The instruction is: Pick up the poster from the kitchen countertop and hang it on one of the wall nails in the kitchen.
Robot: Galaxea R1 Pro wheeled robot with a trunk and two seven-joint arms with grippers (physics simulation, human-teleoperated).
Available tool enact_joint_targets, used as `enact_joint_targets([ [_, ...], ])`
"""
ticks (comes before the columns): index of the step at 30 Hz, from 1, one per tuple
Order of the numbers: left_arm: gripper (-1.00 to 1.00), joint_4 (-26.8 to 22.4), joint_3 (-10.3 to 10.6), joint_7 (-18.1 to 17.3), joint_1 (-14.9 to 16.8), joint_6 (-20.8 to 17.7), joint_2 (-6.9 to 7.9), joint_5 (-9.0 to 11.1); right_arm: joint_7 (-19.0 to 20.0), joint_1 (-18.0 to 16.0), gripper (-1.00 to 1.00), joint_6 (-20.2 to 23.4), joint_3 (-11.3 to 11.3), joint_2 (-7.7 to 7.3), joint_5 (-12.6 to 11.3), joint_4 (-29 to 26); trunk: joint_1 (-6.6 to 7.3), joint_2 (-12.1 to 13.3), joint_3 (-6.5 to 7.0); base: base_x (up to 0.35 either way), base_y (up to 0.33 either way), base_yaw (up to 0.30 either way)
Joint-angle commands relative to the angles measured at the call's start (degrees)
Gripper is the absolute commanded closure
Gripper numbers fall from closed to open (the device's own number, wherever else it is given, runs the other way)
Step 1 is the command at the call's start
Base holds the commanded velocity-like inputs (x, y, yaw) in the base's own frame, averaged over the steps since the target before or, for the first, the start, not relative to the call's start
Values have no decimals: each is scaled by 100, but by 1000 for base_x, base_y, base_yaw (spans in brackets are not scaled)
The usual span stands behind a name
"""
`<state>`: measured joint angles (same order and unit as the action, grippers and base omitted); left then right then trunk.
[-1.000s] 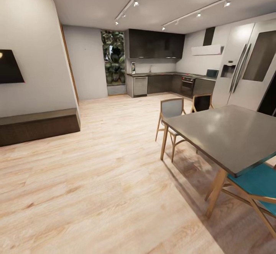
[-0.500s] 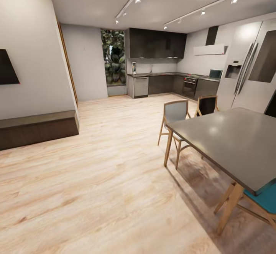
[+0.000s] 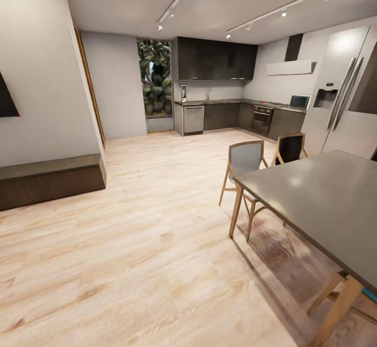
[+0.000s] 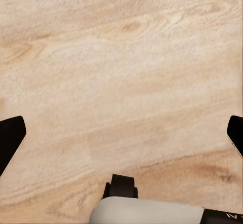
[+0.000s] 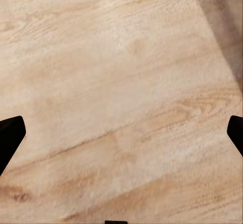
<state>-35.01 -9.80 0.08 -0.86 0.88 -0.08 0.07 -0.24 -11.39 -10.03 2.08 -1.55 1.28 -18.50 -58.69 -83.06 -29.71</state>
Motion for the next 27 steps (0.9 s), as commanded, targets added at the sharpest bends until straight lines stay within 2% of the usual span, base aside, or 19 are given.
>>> enact_joint_targets([
  [1,-100,-6,-4,1,-2,9,-1,-1,-3,-4,-100,-16,20,-3,13,5,-4,-2,-4,338,74,0],
  [27,-100,-6,-4,-2,-2,9,-1,-3,-3,-4,-100,-16,29,-3,17,13,-4,-2,-4,338,75,0],
])
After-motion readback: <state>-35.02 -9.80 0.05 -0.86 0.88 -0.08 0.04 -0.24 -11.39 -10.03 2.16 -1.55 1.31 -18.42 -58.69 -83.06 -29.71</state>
